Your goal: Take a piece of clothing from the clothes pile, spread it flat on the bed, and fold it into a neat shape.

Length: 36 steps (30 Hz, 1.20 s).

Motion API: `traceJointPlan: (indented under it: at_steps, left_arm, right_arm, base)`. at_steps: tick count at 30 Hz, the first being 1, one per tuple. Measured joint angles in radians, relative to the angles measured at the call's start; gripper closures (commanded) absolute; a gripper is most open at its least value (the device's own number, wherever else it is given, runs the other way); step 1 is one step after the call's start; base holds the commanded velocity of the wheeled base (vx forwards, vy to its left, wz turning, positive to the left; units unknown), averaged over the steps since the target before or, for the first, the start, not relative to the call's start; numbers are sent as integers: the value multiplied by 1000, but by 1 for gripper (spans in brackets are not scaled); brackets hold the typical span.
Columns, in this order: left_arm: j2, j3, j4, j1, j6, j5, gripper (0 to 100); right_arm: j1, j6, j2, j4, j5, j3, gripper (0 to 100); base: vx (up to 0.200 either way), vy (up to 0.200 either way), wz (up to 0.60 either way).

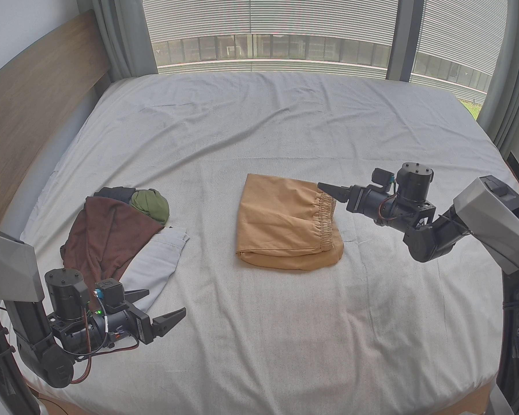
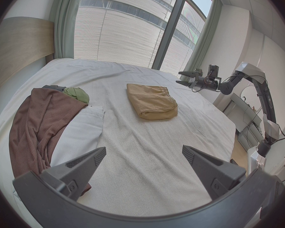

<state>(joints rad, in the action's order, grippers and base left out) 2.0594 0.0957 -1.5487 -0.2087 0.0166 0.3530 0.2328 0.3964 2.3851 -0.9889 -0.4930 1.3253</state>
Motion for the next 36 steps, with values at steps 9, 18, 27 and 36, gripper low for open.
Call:
traceJointPlan:
  at_steps: [9,18,27,36]
  left_arm:
    - [-5,1,0,0,0,1,0]
    - [-19,1,1,0,3,1,0]
    - [-24,1,1,0,3,1,0]
    - [-25,0,1,0,3,1,0]
  right_arm:
    - [57,7,-17,38,1,77,0]
    - [85,4,134,82,20,194,0]
    - [90,-36,253,73,65,183,0]
    - [86,-55,270,20,74,90,0]
  base:
    - [0,0,0]
    - [0,0,0]
    - [0,0,0]
    - [0,0,0]
